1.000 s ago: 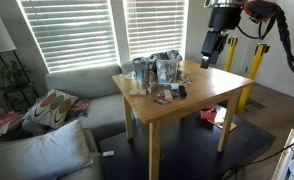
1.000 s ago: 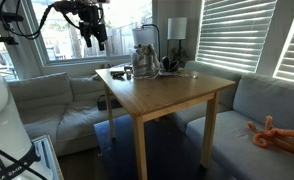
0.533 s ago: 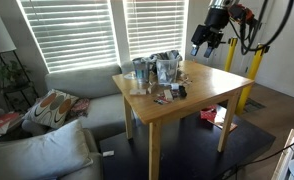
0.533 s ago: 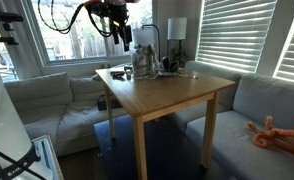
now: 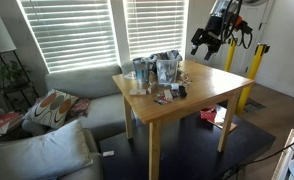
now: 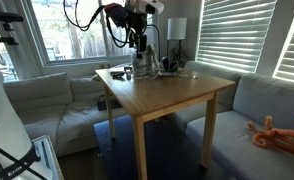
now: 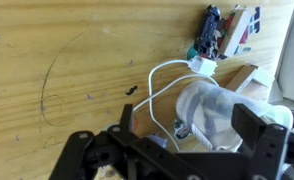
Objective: Remove the cloth from the transparent bucket
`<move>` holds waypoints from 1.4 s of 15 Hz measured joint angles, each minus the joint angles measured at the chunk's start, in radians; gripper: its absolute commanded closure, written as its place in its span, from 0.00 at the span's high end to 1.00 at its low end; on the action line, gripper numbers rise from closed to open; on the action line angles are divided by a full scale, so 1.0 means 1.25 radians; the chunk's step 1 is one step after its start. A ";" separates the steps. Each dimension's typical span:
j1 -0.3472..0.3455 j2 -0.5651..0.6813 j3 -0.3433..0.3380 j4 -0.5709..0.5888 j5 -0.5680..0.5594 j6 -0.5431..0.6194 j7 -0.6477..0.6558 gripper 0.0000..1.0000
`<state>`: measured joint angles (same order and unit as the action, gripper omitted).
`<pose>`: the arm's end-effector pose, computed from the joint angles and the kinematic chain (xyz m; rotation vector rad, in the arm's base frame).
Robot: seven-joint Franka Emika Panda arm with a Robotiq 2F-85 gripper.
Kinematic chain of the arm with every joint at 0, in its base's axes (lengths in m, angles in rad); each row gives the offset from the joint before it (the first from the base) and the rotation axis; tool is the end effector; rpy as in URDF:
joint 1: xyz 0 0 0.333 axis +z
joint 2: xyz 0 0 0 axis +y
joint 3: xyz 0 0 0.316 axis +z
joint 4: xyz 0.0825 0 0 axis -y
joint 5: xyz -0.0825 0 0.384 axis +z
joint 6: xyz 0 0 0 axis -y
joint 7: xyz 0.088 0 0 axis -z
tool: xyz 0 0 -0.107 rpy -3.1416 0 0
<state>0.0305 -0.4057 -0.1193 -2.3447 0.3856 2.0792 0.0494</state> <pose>0.4424 -0.0241 0.5040 -2.7112 0.4079 -0.1919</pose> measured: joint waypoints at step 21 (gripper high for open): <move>-0.070 0.300 -0.068 0.216 0.501 -0.148 0.123 1.00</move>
<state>-0.0570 -0.0311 -0.2043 -2.0745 1.0112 1.8937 0.2037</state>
